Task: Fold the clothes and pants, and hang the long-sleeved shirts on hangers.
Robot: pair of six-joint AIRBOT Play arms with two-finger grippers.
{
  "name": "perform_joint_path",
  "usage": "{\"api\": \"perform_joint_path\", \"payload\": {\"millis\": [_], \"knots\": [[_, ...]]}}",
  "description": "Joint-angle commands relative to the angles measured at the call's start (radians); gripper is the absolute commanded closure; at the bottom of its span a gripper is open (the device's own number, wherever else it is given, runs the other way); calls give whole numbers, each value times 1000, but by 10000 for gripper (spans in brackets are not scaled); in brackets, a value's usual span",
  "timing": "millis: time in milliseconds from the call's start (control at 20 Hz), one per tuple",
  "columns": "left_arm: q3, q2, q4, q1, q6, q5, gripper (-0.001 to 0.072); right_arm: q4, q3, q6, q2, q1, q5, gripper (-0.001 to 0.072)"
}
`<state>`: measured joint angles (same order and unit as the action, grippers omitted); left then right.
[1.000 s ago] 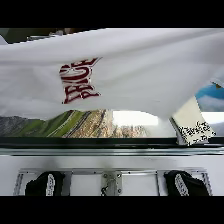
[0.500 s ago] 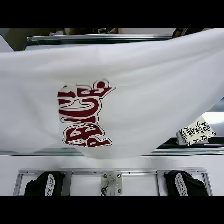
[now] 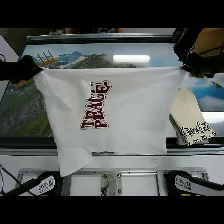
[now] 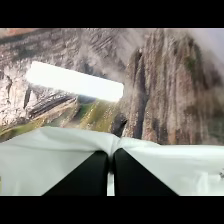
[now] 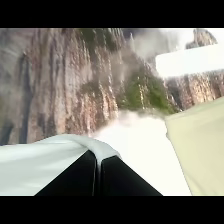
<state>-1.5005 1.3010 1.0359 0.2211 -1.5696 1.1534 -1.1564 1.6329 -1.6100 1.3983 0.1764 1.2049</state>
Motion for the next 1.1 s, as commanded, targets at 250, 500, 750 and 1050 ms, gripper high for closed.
{"api": "perform_joint_path", "payload": {"millis": [250, 500, 750, 1050], "knots": [[-325, 603, -17, -62, 45, -88, 694, -51, 226, -61, 487, -122, -251, 703], [-472, 677, -17, -39, 52, -42, 693, -72, 227, -66, 486, -102, -282, 704], [-476, 672, -19, 31, 96, 91, 694, -197, 226, -29, 447, -98, -117, 705], [-337, 624, 1, 45, 161, 146, 694, -258, 168, -17, 437, -170, -20, 705]]}}
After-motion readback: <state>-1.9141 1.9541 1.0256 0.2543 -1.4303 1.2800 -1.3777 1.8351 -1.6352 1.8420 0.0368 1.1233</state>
